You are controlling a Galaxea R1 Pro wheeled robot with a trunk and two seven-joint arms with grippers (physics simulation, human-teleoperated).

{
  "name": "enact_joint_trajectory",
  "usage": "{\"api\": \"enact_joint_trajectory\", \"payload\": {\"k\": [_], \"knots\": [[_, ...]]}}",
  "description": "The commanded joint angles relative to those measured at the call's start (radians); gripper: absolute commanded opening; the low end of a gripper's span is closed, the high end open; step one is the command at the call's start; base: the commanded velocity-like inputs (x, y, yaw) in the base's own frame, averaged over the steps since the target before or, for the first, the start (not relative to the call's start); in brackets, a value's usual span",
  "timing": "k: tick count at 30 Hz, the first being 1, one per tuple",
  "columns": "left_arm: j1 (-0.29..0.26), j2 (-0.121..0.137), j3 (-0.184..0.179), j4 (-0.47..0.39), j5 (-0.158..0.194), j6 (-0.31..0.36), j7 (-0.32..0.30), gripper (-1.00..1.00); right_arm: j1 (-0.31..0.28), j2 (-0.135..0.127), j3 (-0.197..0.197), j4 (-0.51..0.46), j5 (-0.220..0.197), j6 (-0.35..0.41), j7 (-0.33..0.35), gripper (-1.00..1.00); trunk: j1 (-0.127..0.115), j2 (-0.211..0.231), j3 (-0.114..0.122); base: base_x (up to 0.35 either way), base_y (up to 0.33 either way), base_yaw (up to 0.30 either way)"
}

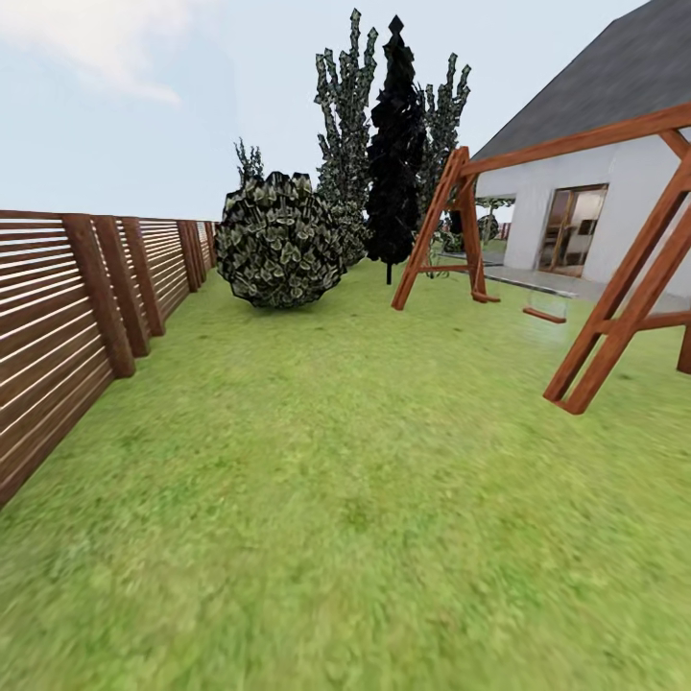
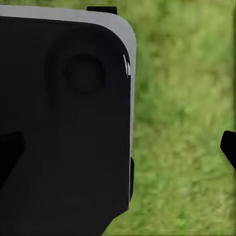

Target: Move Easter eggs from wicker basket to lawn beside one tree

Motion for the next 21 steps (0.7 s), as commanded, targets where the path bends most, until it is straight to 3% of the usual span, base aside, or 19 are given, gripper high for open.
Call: {"api": "enact_joint_trajectory", "payload": {"k": [1,17,21], "knots": [[0.0,0.0,0.0,-0.001,0.0,0.0,0.001,1.0,-0.001,0.0,0.0,0.002,0.0,0.0,-0.001,1.0,0.001,0.0,-0.001,0.33,0.0,0.0],[0.0,0.0,0.0,0.0,-0.001,0.0,0.0,1.0,-0.001,-0.006,-0.001,0.0,-0.003,-0.001,-0.001,1.0,0.001,0.0,-0.001,0.325,0.0,0.0],[0.0,0.018,-0.001,-0.002,-0.001,0.0,-0.003,1.0,-0.001,-0.028,0.001,0.002,-0.005,0.002,0.002,1.0,0.001,0.0,-0.001,0.326,0.0,0.0]]}}
